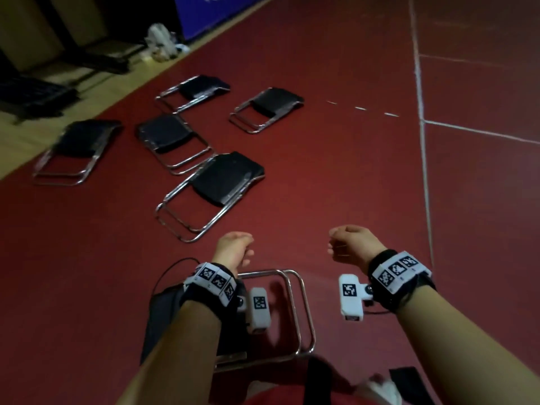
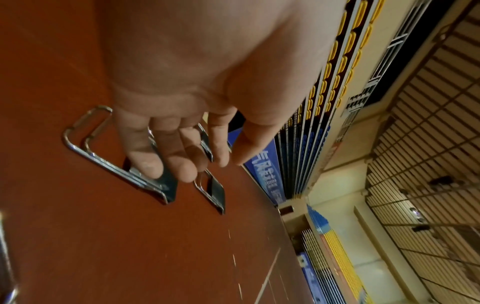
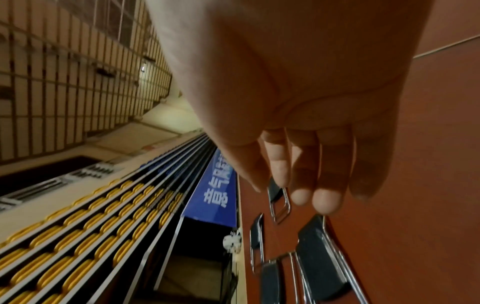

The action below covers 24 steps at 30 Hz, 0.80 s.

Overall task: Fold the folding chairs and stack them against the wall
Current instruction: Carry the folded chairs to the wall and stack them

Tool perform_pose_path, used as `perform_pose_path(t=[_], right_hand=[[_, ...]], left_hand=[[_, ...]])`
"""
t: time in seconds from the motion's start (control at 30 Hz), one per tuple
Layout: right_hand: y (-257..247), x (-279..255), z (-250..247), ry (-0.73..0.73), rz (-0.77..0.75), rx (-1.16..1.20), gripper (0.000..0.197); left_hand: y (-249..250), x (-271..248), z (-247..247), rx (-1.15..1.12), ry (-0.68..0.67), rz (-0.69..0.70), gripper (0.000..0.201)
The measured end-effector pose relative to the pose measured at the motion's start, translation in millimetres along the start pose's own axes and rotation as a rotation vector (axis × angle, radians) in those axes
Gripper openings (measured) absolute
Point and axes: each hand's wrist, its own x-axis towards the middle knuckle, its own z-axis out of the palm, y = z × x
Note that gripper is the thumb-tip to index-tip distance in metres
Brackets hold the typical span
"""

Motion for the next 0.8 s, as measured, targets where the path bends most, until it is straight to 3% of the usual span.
perform_pose_path(t=[0.2, 0.4, 0.6, 0.8], right_hand=[[-29.1, 58.0, 23.3, -0.236, 0.008, -0.162, 0.002], [-18.0, 132.8, 17.3, -0.412, 0.042, -0.39, 0.004], [32.4, 206.3, 7.3, -0.613, 0.155, -0.655, 0.016], [126.9, 266.5, -17.0, -0.66, 0.232, -0.803, 0.021]], left_hand=[[-7.2, 12.2, -17.9, -0.147, 0.221, -0.024, 0.012], [-51.3, 6.3, 19.8, -0.247, 0.431, -0.066, 0.014], [-128.7, -3.5, 91.0, -0.341, 0.673, -0.272, 0.011], [-231.3, 8.7, 167.9, -0.467, 0.671, -0.509, 0.007]])
